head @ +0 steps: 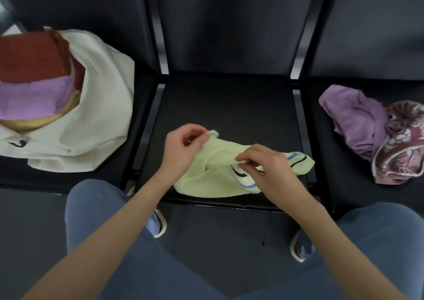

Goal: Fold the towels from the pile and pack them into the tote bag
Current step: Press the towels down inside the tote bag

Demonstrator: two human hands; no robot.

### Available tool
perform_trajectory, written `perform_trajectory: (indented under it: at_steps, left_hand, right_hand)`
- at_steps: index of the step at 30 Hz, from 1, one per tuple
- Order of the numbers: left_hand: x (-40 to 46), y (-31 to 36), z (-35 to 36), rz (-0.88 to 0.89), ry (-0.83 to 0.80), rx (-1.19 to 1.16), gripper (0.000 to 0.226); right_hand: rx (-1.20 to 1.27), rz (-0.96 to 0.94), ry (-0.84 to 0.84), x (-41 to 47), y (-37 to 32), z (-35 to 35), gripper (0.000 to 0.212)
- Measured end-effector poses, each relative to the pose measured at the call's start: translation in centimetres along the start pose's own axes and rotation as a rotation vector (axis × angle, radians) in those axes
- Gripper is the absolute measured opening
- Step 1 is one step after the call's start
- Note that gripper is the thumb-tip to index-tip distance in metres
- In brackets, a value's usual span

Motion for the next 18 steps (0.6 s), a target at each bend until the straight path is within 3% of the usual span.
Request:
perform_trajectory:
  at_steps: [3, 7, 11, 18]
  left_hand:
    - [-1.4, 2.1, 2.5, 0.032, -0.132, -0.075, 0.02]
    - [-2.5, 2.3, 4.2, 0.004, -0.172, -0.151, 0.021]
    - [-3.0, 2.7, 4.9, 0.003, -0.192, -0.175, 0.02]
    - [-3.1, 2.4, 4.9, 0.025, -0.252, -0.156, 0.016]
  right_hand:
    - [0.146, 0.117, 0.088, -0.3, -0.3, -0.7, 0.013]
    - [0.283, 0.25, 0.117, -0.9, 0.1, -1.1, 0.037]
    - [0.352, 0.264, 0.12, -1.3, 0.3, -0.9, 0.045]
    - [0.305, 0.179, 0.191, -1.3, 0.5, -0.6, 0.012]
Point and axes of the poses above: each hand's wrist, its own x-axis towards the middle knuckle, its own z-axis out of the palm, y = z × x, the point moved 5 cm from there along x, towards the middle knuckle, and after that the axes turned 5 degrees about -y, right-handed, at the moved point
